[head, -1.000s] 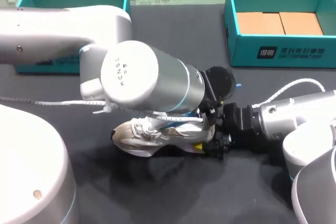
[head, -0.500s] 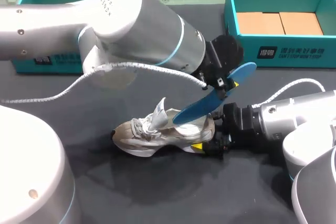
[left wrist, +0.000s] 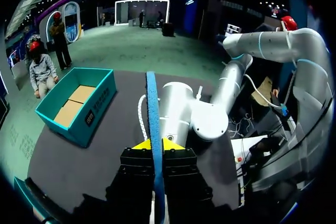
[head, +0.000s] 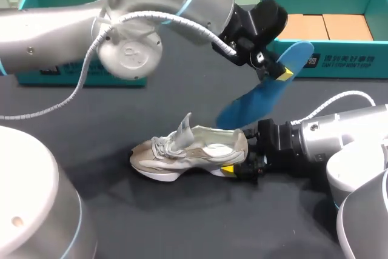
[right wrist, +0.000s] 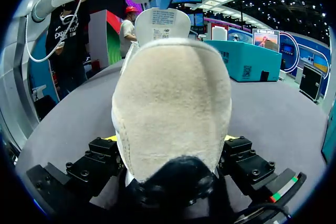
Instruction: Take the shoe out of the shoebox, open the shoe tongue, remove and reinsert the insole, then place the shoe into the shoebox
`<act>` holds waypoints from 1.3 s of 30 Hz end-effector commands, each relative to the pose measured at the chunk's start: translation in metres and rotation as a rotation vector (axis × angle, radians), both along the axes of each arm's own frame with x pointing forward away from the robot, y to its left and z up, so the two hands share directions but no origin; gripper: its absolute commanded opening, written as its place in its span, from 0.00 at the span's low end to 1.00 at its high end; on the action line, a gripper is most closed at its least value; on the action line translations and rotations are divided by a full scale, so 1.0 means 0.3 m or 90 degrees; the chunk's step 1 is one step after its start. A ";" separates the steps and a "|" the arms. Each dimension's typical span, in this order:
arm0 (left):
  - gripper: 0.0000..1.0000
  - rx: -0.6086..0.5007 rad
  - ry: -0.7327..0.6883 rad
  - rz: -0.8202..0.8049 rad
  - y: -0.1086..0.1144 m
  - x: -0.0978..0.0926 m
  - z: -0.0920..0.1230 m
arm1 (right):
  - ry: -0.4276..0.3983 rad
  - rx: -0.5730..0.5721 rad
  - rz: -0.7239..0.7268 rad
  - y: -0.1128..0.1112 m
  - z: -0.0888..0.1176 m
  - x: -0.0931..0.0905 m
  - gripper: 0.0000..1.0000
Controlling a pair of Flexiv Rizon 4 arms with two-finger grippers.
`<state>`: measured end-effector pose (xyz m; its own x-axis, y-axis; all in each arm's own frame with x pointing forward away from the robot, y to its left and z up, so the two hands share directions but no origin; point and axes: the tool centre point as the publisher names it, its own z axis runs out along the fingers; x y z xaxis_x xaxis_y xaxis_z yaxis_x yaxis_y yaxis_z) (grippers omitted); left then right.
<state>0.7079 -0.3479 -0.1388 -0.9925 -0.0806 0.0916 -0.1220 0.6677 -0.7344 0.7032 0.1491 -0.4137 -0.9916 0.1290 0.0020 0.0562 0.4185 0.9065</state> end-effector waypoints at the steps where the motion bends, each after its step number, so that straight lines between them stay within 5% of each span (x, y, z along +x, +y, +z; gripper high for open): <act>1: 0.00 -0.003 0.019 -0.023 0.022 0.008 0.009 | 0.001 -0.003 -0.001 0.003 -0.001 -0.001 0.00; 12: 0.00 -0.016 0.022 -0.023 0.030 -0.003 0.020 | 0.001 -0.003 -0.001 0.003 -0.001 -0.001 0.00; 25: 0.00 -0.123 0.098 0.039 0.151 -0.053 0.313 | 0.001 -0.003 -0.001 0.003 -0.001 -0.001 0.00; 39: 0.00 -0.123 0.098 0.039 0.151 -0.053 0.313 | 0.001 -0.003 -0.001 0.003 -0.001 -0.001 0.00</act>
